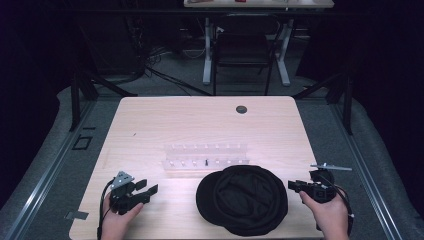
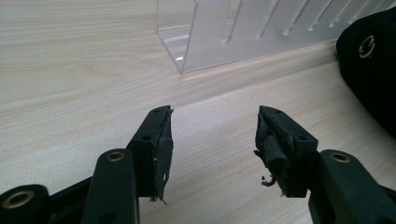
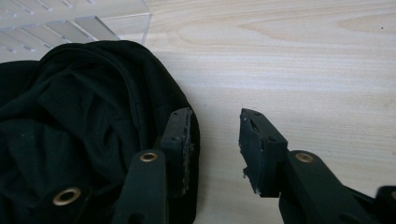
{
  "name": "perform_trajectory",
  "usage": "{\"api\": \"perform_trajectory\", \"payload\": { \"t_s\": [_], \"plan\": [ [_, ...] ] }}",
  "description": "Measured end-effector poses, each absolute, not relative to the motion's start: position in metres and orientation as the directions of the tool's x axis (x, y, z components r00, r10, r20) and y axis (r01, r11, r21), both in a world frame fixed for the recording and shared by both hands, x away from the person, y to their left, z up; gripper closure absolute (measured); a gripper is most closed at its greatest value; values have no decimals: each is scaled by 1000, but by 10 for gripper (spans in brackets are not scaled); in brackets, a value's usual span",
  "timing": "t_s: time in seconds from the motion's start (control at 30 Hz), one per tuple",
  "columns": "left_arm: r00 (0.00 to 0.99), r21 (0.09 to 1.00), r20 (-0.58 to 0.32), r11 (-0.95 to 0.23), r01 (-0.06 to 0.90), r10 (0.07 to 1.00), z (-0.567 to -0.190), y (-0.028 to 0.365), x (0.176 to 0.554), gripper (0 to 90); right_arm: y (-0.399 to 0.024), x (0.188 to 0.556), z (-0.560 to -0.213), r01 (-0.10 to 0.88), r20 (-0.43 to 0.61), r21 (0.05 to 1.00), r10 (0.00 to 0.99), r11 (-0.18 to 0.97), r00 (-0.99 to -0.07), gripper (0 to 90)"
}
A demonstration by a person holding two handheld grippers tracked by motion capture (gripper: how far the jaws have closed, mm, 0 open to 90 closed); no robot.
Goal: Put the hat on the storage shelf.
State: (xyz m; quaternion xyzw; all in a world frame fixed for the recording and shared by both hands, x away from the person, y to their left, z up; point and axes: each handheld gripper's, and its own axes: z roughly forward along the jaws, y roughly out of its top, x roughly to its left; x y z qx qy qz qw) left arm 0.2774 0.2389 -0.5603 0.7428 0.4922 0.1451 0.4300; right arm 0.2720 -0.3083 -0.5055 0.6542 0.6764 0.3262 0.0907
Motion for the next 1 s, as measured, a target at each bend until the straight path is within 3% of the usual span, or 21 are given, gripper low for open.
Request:
{"api": "perform_trajectory", "payload": {
  "t_s": [0.1,0.27,0.57,0.8,1.0],
  "plan": [
    [474,782,-208,-145,606,856,-561,238,277,462,-310,274,-497,850,303,525,943,-45,-137,685],
    [475,782,-202,-151,605,857,-561,236,278,462,-307,279,-485,876,330,481,931,-27,-153,676],
    [477,776,-200,-159,610,856,-562,236,278,462,-294,291,-476,917,283,396,942,57,-181,675],
    [482,775,-195,-167,609,854,-562,234,277,462,-287,297,-481,950,290,300,941,85,-176,692],
    [482,775,-193,-169,609,855,-563,234,278,462,-288,300,-489,958,296,277,942,76,-160,697]
  ]
}}
